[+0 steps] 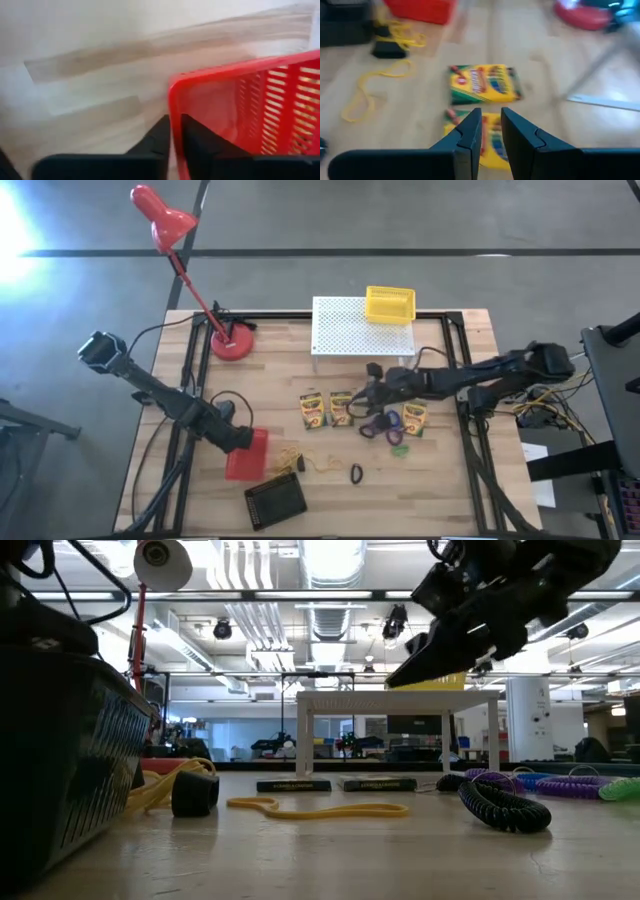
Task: Pick & Place Office Desk Supplies
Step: Put the red basket on the shelf
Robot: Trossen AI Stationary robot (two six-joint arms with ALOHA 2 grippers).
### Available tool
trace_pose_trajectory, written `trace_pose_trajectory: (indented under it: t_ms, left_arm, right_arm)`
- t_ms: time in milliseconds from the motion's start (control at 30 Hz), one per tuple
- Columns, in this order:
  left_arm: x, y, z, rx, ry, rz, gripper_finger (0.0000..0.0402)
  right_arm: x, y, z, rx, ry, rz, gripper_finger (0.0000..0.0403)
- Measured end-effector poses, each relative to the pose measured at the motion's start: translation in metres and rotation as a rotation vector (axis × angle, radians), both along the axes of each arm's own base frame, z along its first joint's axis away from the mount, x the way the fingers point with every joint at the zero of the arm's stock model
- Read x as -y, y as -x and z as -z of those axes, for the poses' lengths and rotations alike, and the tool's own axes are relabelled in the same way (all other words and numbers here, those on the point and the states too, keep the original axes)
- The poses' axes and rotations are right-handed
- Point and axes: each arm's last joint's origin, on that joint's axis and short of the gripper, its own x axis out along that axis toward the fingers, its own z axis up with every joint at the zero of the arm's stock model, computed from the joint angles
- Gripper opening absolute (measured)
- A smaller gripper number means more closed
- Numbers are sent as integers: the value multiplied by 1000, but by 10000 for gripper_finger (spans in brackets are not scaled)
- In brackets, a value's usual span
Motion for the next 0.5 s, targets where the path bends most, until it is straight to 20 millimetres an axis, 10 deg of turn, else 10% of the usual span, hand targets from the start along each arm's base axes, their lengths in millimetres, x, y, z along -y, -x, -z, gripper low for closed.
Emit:
trace_pose_trajectory:
  t_ms: [500]
  left_arm:
    - [-71,-43,-50,76,-167,177,7]
  right_arm:
    - [7,8,-8,184,-111,92,84]
